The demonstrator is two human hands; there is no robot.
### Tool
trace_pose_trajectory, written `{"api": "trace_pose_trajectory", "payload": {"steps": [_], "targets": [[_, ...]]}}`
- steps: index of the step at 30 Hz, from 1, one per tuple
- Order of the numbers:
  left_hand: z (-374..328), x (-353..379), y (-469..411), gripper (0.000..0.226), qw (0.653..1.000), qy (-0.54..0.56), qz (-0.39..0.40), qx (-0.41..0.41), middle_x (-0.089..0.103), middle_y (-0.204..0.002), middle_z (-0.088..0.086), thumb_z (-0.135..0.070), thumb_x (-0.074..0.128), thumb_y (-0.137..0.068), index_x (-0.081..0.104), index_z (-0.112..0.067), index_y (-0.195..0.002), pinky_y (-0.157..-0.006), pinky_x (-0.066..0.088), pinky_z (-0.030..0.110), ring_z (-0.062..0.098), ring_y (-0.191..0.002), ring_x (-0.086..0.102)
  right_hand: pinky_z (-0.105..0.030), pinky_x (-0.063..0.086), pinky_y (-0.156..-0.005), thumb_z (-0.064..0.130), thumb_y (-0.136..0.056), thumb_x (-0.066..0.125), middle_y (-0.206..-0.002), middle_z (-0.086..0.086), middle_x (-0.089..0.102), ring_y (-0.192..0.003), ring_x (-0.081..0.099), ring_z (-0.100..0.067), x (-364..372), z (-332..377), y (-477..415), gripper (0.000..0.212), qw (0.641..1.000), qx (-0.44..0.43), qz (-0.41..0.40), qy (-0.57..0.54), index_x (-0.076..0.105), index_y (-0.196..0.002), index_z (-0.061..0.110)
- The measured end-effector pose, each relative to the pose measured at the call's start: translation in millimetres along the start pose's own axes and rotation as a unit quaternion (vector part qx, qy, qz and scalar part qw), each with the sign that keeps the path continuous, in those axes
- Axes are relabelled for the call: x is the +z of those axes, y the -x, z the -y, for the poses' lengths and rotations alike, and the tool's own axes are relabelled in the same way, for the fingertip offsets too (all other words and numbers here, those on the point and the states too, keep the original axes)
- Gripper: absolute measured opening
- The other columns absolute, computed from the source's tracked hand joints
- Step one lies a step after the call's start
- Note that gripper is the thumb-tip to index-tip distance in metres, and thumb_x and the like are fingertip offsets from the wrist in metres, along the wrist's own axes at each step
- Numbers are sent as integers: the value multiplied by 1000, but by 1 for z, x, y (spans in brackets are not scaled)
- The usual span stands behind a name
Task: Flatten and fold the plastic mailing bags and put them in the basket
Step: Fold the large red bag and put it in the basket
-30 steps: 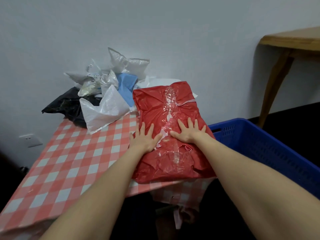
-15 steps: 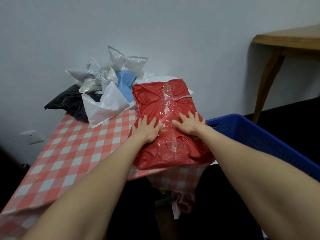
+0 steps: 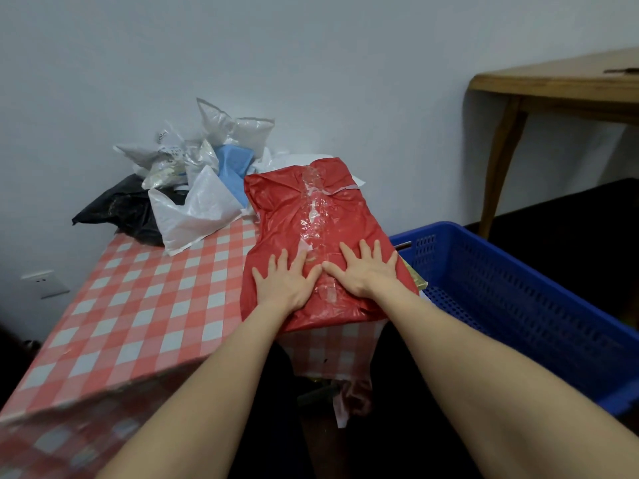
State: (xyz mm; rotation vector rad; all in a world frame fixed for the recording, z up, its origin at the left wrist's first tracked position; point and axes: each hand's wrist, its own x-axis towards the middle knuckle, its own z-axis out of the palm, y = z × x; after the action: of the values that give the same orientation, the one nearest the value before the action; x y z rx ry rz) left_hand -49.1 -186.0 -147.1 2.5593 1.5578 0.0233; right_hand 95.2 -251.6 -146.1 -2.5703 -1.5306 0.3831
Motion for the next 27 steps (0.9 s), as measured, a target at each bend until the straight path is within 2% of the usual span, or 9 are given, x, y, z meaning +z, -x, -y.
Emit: {"api": "trace_pose_trajectory", "payload": {"steps": [6, 9, 12, 15, 20, 23, 24, 25, 27], "targets": [[-2, -4, -3, 68, 1000, 1, 22, -12, 1, -161, 3, -69, 14, -91, 1, -39, -151, -116, -1, 57, 26, -148, -2, -62, -8, -113, 77, -88, 17, -162, -8, -1, -148, -7, -34, -10, -2, -3, 78, 999, -7, 30, -34, 10, -153, 36], [-12, -9, -6, 66, 999, 15, 38, -35, 2, -161, 5, -64, 15, -94, 4, -36, -152, -115, 4, 57, 29, -148, 0, -64, 5, -114, 69, -93, 24, -159, -10, 18, -147, 9, -34, -27, -10, -6, 71, 995, 3, -7, -101, 26, -151, 28], [-35, -14, -8, 68, 998, -15, 28, -55, 6, -160, 7, -63, 13, -95, 10, -28, -153, -113, 12, 54, 35, -145, 12, -63, 15, -113, 58, -96, 35, -150, -13, 33, -141, 24, -34, -48, -28, -7, 62, 985, 70, -98, -125, 37, -145, 21], [-64, -17, -15, 75, 997, -37, 24, -67, 13, -159, 9, -65, 14, -94, 14, -17, -153, -111, 18, 51, 35, -143, 17, -59, 19, -113, 55, -95, 40, -150, -14, 30, -140, 24, -37, -60, -61, -10, 62, 956, 181, -129, -189, 35, -144, 17], [-120, -23, -27, 77, 998, 21, 34, -57, 22, -154, 14, -62, 20, -96, 27, -5, -148, -108, 27, 46, 33, -140, 20, -53, 33, -105, 59, -81, 61, -150, -17, 24, -132, 36, -43, -65, -113, -6, 90, 859, 313, -139, -380, 24, -147, 10], [-149, -24, -35, 69, 997, 54, 54, -31, 19, -154, 17, -58, 19, -97, 34, -12, -147, -110, 26, 47, 36, -140, 19, -56, 45, -96, 57, -30, 91, -141, -9, 45, -117, 53, -36, -29, -158, -44, 133, 737, 356, -125, -560, 29, -141, 15], [-157, -22, -37, 67, 996, 64, 56, -26, 19, -154, 18, -57, 20, -98, 35, -13, -146, -110, 26, 47, 37, -139, 21, -56, 48, -92, 49, -23, 94, -134, -8, 51, -111, 58, -34, -13, -175, -59, 135, 696, 362, -146, -603, 32, -139, 13], [-163, -21, -39, 66, 995, 74, 56, -22, 20, -153, 18, -56, 21, -98, 36, -12, -145, -110, 26, 47, 38, -138, 24, -54, 52, -89, 39, -31, 95, -128, -8, 56, -106, 62, -33, -6, -183, -65, 125, 659, 350, -164, -645, 37, -137, 9], [-171, -21, -43, 64, 993, 99, 56, -14, 22, -152, 20, -53, 24, -99, 38, -9, -144, -109, 28, 47, 39, -136, 30, -47, 57, -83, 22, -51, 91, -113, -11, 65, -91, 67, -30, -26, -157, -28, 84, 624, 330, -160, -690, 53, -123, 3]]}}
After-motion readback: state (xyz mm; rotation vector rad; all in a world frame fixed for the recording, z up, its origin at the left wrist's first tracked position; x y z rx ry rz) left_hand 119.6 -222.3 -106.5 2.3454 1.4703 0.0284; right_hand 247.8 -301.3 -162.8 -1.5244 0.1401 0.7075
